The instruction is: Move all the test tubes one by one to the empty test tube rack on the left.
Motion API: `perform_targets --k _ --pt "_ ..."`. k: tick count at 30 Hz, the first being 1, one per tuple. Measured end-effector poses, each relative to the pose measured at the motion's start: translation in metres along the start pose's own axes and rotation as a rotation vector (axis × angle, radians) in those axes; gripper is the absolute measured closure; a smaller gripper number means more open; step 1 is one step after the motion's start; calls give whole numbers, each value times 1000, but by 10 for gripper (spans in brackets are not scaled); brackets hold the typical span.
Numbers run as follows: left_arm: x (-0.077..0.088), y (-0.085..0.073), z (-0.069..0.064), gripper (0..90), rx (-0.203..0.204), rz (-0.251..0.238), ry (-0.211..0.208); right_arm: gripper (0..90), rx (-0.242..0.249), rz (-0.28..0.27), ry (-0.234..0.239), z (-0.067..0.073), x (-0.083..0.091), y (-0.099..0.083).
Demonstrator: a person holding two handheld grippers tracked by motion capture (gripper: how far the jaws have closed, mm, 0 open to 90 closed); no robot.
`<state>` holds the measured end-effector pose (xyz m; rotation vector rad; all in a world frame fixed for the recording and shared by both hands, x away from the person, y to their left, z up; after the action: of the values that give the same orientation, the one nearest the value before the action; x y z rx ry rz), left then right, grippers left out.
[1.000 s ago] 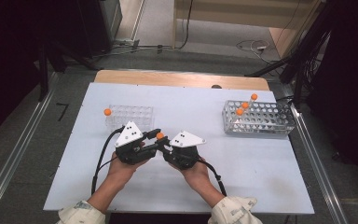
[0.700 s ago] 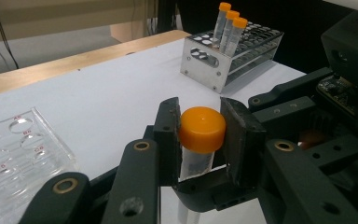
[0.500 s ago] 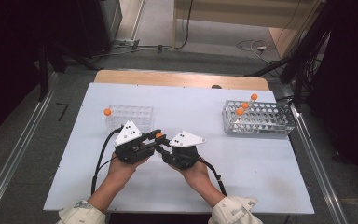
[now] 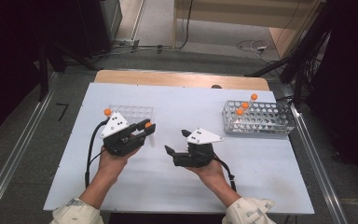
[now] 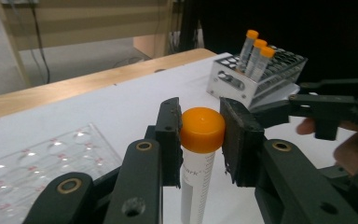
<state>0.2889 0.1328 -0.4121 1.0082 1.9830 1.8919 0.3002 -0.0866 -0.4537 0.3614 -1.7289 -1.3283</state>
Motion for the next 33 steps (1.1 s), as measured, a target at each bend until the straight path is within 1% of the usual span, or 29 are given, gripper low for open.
perform_targets --k 2,5,8,9,10,12,15,21,26,28,33 --pt "3 4 5 712 5 -5 31 185 -1 13 -14 -7 5 -4" --pt "9 10 14 711 24 -23 49 182 -9 26 -35 -16 12 -9" --pt "13 17 21 711 26 -31 66 180 -22 36 -53 -24 18 -16" --pt "13 17 21 711 26 -31 66 181 -30 39 -58 -27 20 -18" --pt "15 22 27 711 16 -34 93 181 -32 40 -64 -29 21 -20" --pt "16 25 34 711 22 -43 115 181 -41 46 -70 -33 24 -24" --pt "18 29 44 711 20 -47 158 181 -52 47 -81 -38 29 -29" --pt "21 30 61 711 30 -57 223 181 -71 44 -97 -45 38 -35" --pt "22 29 72 711 13 -54 283 181 -78 40 -109 -49 41 -37" --pt "22 28 77 711 16 -53 306 181 -86 34 -112 -51 42 -37" --pt "22 25 88 711 31 -54 342 168 -87 30 -116 -53 43 -38"
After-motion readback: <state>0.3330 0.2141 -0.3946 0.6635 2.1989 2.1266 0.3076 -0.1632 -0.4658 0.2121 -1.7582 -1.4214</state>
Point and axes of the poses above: each handheld gripper's, and its own axes: x roughly backward along the jaws, y roughly out of its top, z roughly to its left, the point moved 3 cm from there along -x, roughly forward along the jaws, and after that the axes turned 2 degrees about x, right-handed, at the moved point
